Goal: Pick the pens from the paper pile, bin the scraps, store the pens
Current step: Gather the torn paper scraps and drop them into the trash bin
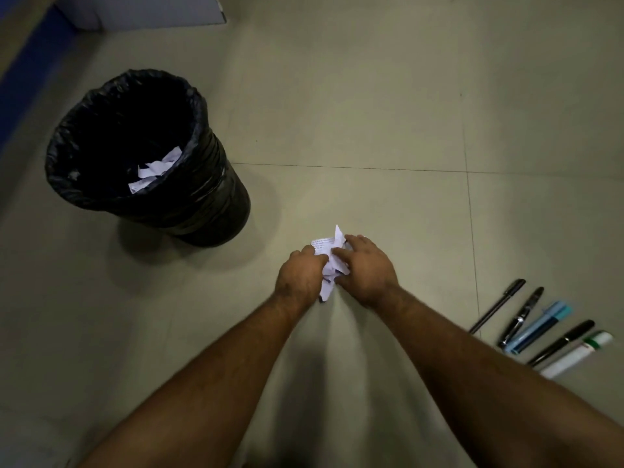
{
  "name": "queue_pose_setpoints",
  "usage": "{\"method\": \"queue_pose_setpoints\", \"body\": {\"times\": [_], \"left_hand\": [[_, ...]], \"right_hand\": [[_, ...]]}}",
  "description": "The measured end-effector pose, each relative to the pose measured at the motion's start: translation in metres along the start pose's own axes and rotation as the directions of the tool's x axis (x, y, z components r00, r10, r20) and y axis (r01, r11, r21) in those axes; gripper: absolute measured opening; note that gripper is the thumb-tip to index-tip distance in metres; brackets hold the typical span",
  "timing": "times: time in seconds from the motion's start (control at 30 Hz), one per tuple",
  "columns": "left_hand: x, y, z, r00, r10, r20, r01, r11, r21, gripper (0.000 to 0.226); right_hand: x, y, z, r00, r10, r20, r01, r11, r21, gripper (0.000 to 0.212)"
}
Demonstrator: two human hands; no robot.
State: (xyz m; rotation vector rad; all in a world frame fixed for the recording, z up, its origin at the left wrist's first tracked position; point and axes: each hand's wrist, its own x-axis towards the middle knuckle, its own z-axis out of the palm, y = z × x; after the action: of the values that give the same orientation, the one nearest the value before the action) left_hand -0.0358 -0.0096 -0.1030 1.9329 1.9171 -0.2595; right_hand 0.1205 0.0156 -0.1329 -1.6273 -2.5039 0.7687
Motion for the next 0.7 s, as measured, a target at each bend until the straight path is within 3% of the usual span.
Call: {"method": "queue_pose_setpoints", "body": {"times": [0.07,0.13,0.27,0.4,0.47,0.57,0.7], "left_hand": [[-0.002,0.005,0.001,1.0,-0.017,0.011,0.017,0.997,-0.08,0.032],[-0.004,0.009,0.0,0.998,-0.058,0.018,0.06,0.988,-0.142,0.03],[-0.005,0.008,-0.001,0.982,-0.187,-0.036,0.175,0.96,-0.218,0.011],[-0.009,0.004,-0.006,0.952,-0.303,-0.035,0.268,0.885,-0.381,0.008],[-0.011,0.002,-0.011,0.932,-0.36,-0.053,0.294,0.831,-0.472,0.01],[-0.014,0.002,-0.024,0.916,-0.395,-0.077,0.292,0.785,-0.547,0.011],[-0.02,0.007,-0.05,0.932,-0.347,-0.106,0.25,0.825,-0.506,0.009]], "right_hand": [[-0.003,-0.005,0.004,0.994,-0.013,-0.11,0.013,1.0,0.0,0.019],[-0.006,-0.009,0.009,0.984,-0.034,-0.173,0.035,0.999,0.001,0.006],[-0.01,-0.012,0.011,0.994,-0.011,-0.112,0.007,0.999,-0.04,0.009],[-0.014,-0.015,0.006,0.988,0.145,-0.053,-0.131,0.97,0.202,0.014],[-0.016,-0.018,0.005,0.955,0.292,-0.058,-0.246,0.885,0.396,0.015],[-0.015,-0.027,-0.004,0.862,0.507,0.001,-0.379,0.643,0.665,0.012],[-0.004,-0.045,-0.018,0.817,0.568,0.093,-0.381,0.413,0.827,0.021]]}}
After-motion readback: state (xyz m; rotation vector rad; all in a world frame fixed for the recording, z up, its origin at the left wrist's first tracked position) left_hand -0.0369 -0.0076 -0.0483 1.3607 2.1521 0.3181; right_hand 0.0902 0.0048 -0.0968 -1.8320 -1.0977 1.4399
